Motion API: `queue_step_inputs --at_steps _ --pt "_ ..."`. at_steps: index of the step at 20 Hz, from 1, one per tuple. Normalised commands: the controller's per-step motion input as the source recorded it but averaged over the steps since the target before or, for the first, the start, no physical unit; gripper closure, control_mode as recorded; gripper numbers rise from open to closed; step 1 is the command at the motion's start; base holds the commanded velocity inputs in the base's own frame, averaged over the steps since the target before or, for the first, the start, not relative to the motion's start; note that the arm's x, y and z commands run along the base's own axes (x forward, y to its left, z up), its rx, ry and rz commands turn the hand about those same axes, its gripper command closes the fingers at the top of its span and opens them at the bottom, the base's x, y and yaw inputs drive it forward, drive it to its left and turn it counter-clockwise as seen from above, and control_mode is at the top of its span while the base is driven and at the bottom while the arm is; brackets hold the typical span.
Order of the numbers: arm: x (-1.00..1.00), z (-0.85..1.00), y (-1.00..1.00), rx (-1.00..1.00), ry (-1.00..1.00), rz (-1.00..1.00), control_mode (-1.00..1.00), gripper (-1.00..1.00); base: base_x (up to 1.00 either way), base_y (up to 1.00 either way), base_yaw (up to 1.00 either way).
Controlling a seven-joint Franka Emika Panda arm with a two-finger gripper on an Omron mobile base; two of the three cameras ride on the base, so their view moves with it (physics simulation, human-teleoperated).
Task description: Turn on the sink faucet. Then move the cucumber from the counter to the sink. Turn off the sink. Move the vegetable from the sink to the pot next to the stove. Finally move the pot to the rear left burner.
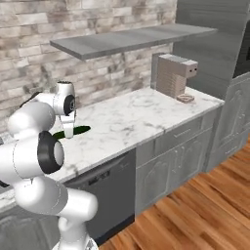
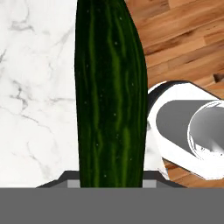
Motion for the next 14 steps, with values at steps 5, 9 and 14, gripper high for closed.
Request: queue_step_inputs --at_steps 5,9,14 --pt "0.0 0.0 0.0 0.0 0.0 0.0 1.0 1.0 0.0 -0.32 -0.51" --pt "0.0 0.0 0.0 0.0 0.0 0.0 1.0 1.0 0.0 -0.37 -0.5" --pt "0.0 0.0 0.0 0.0 0.0 0.0 1.0 1.0 0.0 -0.41 -0.5"
